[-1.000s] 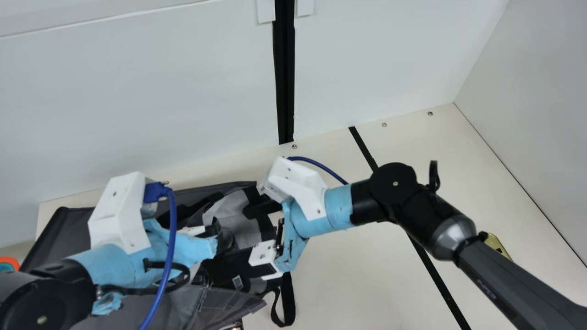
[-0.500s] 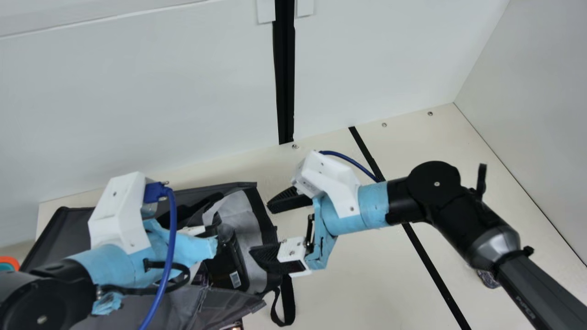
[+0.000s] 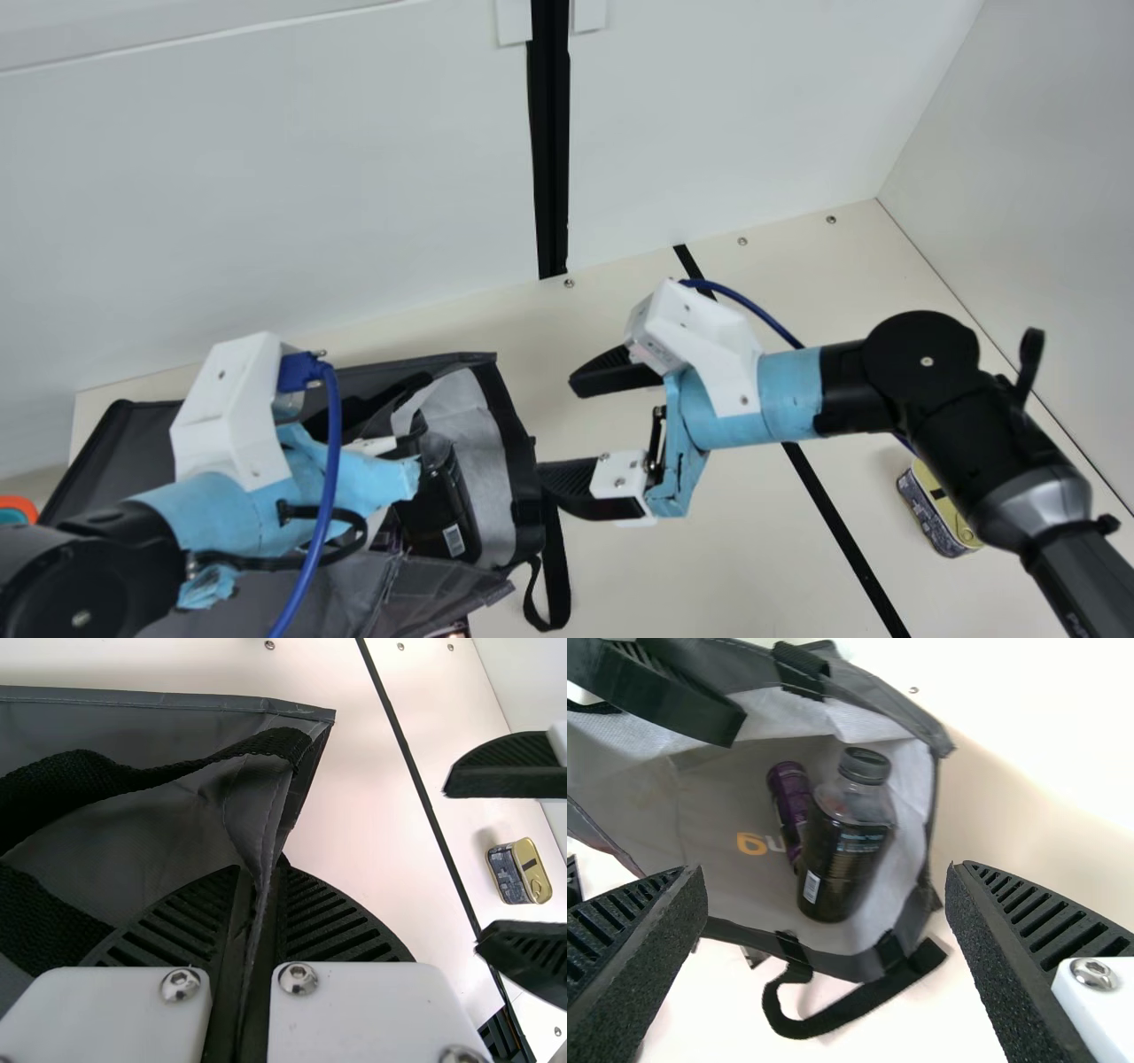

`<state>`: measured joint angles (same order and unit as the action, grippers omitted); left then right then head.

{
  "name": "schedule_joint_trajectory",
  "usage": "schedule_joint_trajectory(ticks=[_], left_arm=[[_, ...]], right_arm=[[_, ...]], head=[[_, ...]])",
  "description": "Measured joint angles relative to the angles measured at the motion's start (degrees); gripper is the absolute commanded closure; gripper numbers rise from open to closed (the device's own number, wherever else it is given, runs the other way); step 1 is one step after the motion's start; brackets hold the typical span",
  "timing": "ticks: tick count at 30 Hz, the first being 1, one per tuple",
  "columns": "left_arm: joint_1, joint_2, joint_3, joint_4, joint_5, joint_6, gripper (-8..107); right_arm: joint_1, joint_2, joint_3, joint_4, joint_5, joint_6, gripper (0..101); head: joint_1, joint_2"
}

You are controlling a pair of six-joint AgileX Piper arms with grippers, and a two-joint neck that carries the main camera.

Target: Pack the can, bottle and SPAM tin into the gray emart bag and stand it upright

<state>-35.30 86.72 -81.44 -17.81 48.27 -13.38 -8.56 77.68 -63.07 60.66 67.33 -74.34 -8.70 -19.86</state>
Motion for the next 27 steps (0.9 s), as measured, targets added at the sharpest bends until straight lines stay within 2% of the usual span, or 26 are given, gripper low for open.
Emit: schedule_joint_trajectory(ticks=[27], left_arm=[[0.0,0.0,0.0,0.0,0.0,0.0,107]], right_arm=[[-20.0,-9.96,-0.08,-7.18,1.47,5.76,6]], head=[[0.0,-0.09]])
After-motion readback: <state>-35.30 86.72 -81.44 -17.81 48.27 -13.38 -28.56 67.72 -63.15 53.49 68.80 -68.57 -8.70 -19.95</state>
